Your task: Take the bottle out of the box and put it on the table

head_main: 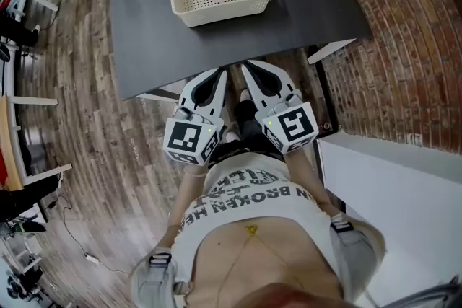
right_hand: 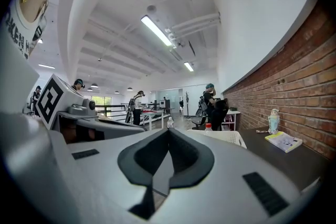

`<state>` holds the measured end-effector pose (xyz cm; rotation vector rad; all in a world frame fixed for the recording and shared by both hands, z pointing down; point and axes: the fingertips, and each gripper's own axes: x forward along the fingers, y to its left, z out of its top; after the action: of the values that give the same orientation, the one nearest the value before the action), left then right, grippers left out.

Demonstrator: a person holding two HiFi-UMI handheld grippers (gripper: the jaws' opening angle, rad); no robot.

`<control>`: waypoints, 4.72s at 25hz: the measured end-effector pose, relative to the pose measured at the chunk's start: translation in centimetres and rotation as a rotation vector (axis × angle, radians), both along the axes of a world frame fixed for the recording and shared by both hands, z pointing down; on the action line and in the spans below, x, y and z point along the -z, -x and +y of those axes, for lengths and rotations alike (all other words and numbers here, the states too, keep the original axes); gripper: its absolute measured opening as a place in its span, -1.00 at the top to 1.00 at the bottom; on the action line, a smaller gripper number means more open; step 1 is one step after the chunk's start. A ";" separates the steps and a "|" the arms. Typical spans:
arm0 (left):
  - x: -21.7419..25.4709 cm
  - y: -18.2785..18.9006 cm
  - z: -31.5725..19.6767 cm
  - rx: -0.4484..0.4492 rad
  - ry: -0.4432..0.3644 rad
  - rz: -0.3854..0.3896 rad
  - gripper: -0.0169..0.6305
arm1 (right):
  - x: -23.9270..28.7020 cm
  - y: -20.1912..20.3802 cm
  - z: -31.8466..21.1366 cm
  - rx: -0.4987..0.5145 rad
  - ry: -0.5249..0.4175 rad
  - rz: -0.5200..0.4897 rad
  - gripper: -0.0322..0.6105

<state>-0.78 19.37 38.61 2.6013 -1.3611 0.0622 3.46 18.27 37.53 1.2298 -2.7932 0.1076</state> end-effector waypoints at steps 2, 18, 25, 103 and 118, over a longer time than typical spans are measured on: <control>0.0 0.3 -1.2 0.006 0.005 0.000 0.93 | 0.1 0.5 -1.4 0.012 0.002 -0.002 0.88; 1.0 0.7 -8.4 0.059 0.012 -0.013 0.93 | 0.9 1.5 -8.6 0.101 0.013 -0.001 0.88; 1.1 -0.4 -10.9 0.074 0.015 -0.013 0.93 | 0.8 0.6 -11.0 0.119 0.021 -0.005 0.88; -0.2 9.1 -27.0 -0.003 0.017 0.026 0.93 | -1.2 8.4 -27.3 -0.027 0.046 0.039 0.88; 1.1 4.2 -30.4 0.052 0.009 0.013 0.93 | 0.3 4.3 -30.6 0.047 0.033 0.032 0.87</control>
<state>-5.01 -11.05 37.46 2.5526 -1.4198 0.0440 -0.82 -12.34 37.22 1.1474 -2.7794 0.1286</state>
